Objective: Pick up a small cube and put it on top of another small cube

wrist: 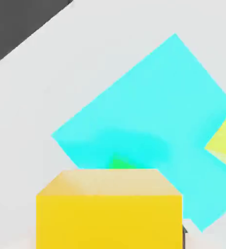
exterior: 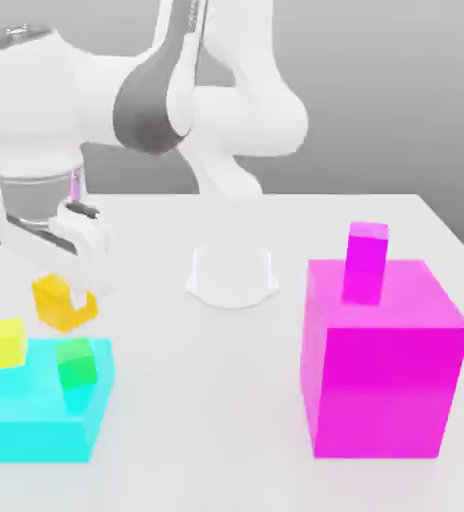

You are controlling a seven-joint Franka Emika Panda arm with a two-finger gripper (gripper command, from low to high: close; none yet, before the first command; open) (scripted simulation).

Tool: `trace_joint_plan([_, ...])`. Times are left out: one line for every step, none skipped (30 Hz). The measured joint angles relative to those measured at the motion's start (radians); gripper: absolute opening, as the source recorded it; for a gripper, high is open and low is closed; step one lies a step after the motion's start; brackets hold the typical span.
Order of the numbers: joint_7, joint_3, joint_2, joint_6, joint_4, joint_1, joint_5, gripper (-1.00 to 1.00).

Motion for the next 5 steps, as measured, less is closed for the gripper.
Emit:
trace_joint_plan([-0.006, -0.003, 0.032, 0.04, -0.009, 0.001, 0.009, -1.0])
trace_joint_plan([-0.013, -0.005, 0.066, 0.082, -0.017, 0.003, 0.019, -1.0])
trace_joint_plan([-0.018, -0.006, 0.087, 0.107, -0.021, 0.004, 0.025, 1.0])
trace_joint_plan([-0.018, -0.006, 0.087, 0.107, -0.021, 0.004, 0.025, 1.0])
trace_joint_plan([-0.018, -0.006, 0.087, 0.107, -0.021, 0.004, 0.025, 1.0])
